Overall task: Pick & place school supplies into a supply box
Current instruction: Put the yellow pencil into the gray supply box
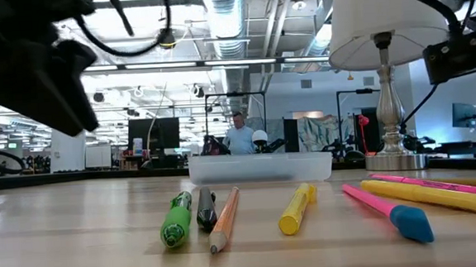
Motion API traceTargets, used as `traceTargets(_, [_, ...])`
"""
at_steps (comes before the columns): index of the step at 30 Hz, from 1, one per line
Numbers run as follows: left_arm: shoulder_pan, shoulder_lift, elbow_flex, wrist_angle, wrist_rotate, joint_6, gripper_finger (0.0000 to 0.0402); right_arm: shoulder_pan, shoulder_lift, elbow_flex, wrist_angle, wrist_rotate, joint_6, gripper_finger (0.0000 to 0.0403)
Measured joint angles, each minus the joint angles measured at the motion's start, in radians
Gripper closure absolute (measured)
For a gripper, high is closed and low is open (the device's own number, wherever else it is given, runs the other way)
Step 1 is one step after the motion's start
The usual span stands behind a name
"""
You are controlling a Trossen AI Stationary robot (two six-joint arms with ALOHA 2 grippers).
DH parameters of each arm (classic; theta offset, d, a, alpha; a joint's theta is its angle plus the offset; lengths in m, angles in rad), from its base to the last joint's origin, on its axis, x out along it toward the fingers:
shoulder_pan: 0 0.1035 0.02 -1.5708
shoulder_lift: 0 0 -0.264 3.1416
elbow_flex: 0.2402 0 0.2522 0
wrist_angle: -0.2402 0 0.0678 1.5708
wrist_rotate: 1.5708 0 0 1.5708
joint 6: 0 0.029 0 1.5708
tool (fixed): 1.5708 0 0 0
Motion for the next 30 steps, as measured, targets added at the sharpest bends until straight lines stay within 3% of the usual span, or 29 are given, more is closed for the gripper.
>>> traceTargets(9, [-0.124, 0.0, 0.0, 0.005, -0.152, -0.081, 0.0246, 0.001, 0.0, 0.002, 0.009, -0.008, 0.082, 0.0328])
traceTargets(30, [-0.163, 0.0, 0.0, 0.039, -0.147, -0.129, 0.0246, 0.012, 0.035, 0.006, 0.008, -0.058, 0.126, 0.0356])
